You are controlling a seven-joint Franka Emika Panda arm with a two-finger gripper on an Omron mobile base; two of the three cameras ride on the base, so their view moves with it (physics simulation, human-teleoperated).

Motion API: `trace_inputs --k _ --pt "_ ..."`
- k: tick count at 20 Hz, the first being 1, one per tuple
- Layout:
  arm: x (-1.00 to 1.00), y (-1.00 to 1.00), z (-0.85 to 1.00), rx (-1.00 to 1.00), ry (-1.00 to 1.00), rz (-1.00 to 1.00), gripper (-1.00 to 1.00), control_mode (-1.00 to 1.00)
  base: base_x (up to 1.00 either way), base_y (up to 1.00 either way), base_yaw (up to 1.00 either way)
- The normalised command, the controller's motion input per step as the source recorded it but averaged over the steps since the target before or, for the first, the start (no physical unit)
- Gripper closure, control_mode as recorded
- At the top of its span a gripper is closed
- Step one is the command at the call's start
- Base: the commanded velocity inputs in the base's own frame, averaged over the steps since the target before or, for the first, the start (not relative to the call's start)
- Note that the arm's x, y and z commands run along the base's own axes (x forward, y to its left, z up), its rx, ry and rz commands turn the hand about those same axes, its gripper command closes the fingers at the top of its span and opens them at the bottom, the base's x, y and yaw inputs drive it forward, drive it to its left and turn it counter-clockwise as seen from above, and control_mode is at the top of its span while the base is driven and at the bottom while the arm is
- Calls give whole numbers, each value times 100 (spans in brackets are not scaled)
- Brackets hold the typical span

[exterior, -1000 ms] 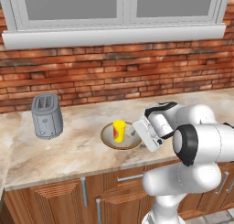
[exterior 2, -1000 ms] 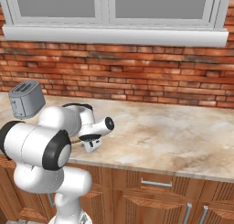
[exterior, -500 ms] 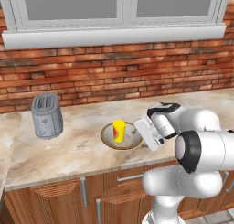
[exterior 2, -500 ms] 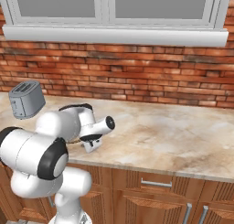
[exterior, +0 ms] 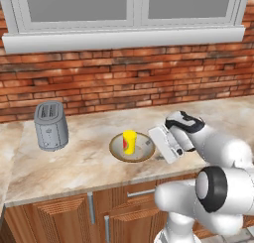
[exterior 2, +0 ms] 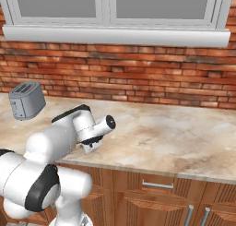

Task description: Place the cup inside the bowl on the dining table and move the bowl to any counter.

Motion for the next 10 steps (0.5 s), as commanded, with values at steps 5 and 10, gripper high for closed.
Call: trace_inputs --k 5,10 --pt "-68 -7 21 0 0 0 -100 -100 0 0 0" --pt "-69 -14 20 0 0 0 -100 -100 0 0 0"
